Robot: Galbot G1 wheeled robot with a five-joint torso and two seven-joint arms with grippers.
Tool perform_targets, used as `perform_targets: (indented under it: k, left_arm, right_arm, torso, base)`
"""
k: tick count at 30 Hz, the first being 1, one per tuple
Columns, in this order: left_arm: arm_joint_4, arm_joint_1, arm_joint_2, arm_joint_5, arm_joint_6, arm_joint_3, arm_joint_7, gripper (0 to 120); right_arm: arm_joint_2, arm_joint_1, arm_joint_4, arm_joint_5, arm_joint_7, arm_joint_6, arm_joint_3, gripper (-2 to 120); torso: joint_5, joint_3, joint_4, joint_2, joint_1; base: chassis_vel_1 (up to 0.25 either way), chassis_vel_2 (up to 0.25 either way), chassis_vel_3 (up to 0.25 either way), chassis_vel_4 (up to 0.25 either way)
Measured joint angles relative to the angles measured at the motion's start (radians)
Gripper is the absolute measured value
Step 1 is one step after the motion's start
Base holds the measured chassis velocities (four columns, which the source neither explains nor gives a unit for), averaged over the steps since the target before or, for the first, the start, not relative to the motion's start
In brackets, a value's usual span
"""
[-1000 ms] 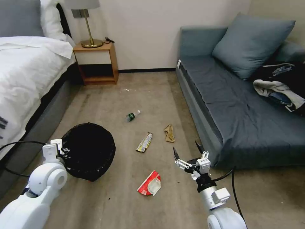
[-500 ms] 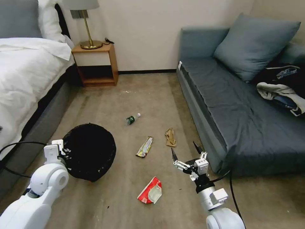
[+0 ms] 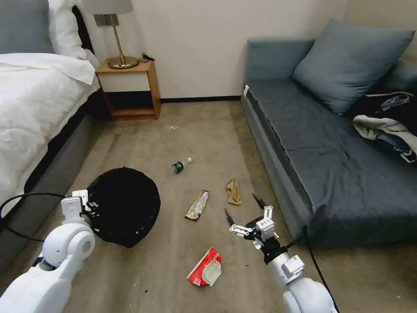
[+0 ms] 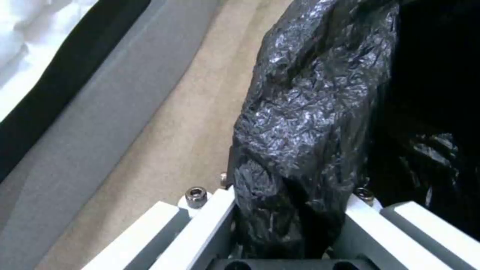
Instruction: Pick up the trash bin, then pick up the garbage on the floor and place it into the trash bin.
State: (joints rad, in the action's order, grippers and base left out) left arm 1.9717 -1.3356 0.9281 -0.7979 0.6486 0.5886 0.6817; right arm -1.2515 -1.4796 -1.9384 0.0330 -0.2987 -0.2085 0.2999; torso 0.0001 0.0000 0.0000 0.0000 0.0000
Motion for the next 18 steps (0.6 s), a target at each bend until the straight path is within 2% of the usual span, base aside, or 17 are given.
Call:
perform_targets:
  k: [1, 2, 3, 6, 8, 11, 12, 15, 18]
  left_arm:
    - [0.004, -0.003, 0.0, 0.0, 0.0, 0.003, 0.0, 1]
    - [0.007, -0.004, 0.0, -0.001, 0.0, 0.005, 0.0, 1]
    - [0.007, -0.004, 0.0, -0.001, 0.0, 0.005, 0.0, 1]
    - [0.021, -0.014, 0.012, 0.0, 0.002, 0.012, 0.002, 1]
    - [0.026, -0.021, 0.02, 0.002, 0.002, 0.014, 0.002, 1]
    - [0.032, -0.046, 0.048, 0.031, 0.001, 0.021, -0.001, 1]
    - [0.032, -0.046, 0.048, 0.031, 0.001, 0.021, -0.001, 1]
    - [0.04, -0.063, 0.088, 0.057, 0.0, 0.024, -0.004, 1]
    - [0.051, -0.074, 0.108, 0.068, 0.0, 0.027, -0.004, 1]
  right_arm:
    - [0.059, 0.037, 0.019, -0.001, -0.04, 0.013, -0.043, 100]
    - [0.09, 0.061, 0.031, 0.0, -0.063, 0.02, -0.071, 100]
    - [0.09, 0.061, 0.031, 0.0, -0.063, 0.02, -0.071, 100]
    - [0.216, 0.178, 0.107, 0.02, -0.137, 0.027, -0.211, 100]
    - [0.244, 0.217, 0.136, 0.024, -0.161, 0.024, -0.256, 100]
    - [0.315, 0.364, 0.241, 0.046, -0.253, 0.001, -0.412, 100]
    - [0.315, 0.364, 0.241, 0.046, -0.253, 0.001, -0.412, 100]
    - [0.315, 0.486, 0.346, 0.057, -0.331, -0.023, -0.543, 100]
    - [0.295, 0.546, 0.392, 0.086, -0.352, -0.031, -0.6, 100]
  torso:
    - [0.0, 0.0, 0.0, 0.0, 0.0]
    - [0.0, 0.0, 0.0, 0.0, 0.0]
    - [0.0, 0.0, 0.0, 0.0, 0.0]
    - [-0.0001, 0.0, -0.0001, 0.0, 0.0]
    - [0.0, 0.0, 0.0, 0.0, 0.0]
    - [-0.0001, 0.0, 0.0001, 0.0, 0.0]
    - [-0.0001, 0.0, 0.0001, 0.0, 0.0]
    - [0.0, 0.0, 0.0, 0.0, 0.0]
    - [-0.0001, 0.0, -0.0002, 0.0, 0.0]
  base:
    - [0.0, 0.0, 0.0, 0.0]
    - [0.0, 0.0, 0.0, 0.0]
    - [0.0, 0.0, 0.0, 0.0]
    - [0.0, 0.0, 0.0, 0.0]
    - [0.0, 0.0, 0.0, 0.0]
    - [0.0, 0.0, 0.0, 0.0]
    - [0.0, 0.0, 0.0, 0.0]
    - [0.0, 0.0, 0.0, 0.0]
    - [0.0, 0.0, 0.0, 0.0]
